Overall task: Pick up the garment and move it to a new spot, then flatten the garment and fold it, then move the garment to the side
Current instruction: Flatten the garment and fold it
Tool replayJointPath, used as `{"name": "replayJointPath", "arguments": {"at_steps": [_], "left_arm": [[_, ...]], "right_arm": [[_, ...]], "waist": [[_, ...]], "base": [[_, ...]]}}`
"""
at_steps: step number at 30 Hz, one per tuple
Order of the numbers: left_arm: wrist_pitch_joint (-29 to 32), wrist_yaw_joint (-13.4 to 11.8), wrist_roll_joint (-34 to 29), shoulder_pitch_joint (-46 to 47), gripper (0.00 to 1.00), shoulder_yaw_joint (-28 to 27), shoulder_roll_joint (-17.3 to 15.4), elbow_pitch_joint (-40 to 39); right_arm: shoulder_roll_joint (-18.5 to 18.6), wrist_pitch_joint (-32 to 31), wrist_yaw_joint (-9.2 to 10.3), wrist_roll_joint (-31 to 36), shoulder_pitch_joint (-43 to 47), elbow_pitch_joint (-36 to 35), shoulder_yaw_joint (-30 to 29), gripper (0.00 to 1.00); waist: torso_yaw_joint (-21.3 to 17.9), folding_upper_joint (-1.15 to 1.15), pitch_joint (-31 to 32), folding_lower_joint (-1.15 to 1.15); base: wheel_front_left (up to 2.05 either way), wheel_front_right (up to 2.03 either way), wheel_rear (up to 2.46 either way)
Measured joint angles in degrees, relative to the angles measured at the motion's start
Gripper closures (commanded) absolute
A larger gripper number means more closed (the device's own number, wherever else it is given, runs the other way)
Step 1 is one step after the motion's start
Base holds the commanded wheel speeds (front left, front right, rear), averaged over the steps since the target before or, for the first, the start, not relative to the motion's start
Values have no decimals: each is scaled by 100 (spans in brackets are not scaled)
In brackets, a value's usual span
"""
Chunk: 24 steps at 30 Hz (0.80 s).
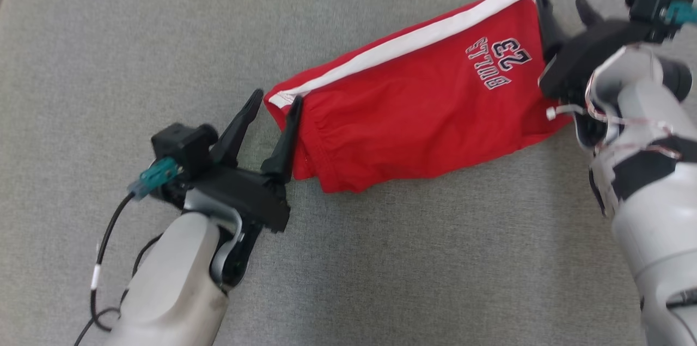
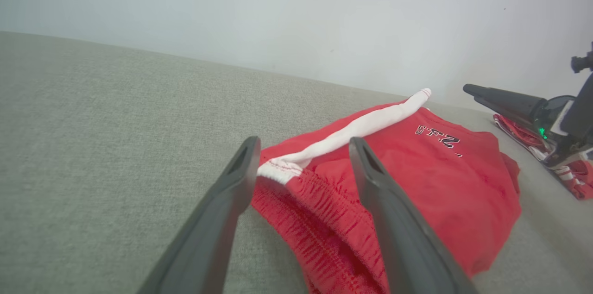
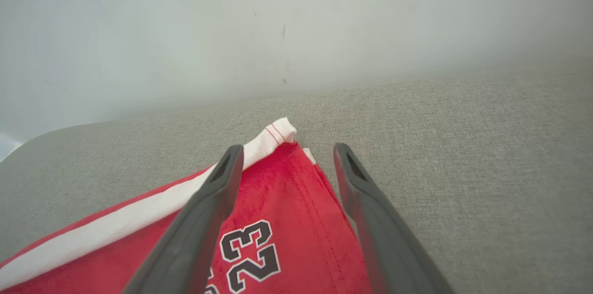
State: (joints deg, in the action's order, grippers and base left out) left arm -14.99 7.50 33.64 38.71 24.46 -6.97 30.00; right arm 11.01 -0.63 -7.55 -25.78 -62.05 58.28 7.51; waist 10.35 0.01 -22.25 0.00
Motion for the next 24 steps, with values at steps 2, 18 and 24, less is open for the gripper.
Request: {"name": "replayJointPath", "arguments": {"at_steps": [2, 18, 24], "left_arm": [[0, 0, -58, -164, 0, -115, -24, -118], [-9, -91, -1310, -2089, 0, -2363, 159, -2093], [-8, -44, -1655, -2504, 0, -2581, 324, -2216]], "right_arm": [[78, 66, 0, -105, 187, -7, 152, 0], [526, 296, 0, -964, 1188, -70, 791, 0], [516, 370, 0, -1104, 1230, 149, 860, 0]], "waist": [[-17, 0, 99, 0], [-61, -1, 458, -1], [51, -1, 437, -1]], "base": [[0, 0, 0], [0, 0, 0], [0, 0, 0]]}}
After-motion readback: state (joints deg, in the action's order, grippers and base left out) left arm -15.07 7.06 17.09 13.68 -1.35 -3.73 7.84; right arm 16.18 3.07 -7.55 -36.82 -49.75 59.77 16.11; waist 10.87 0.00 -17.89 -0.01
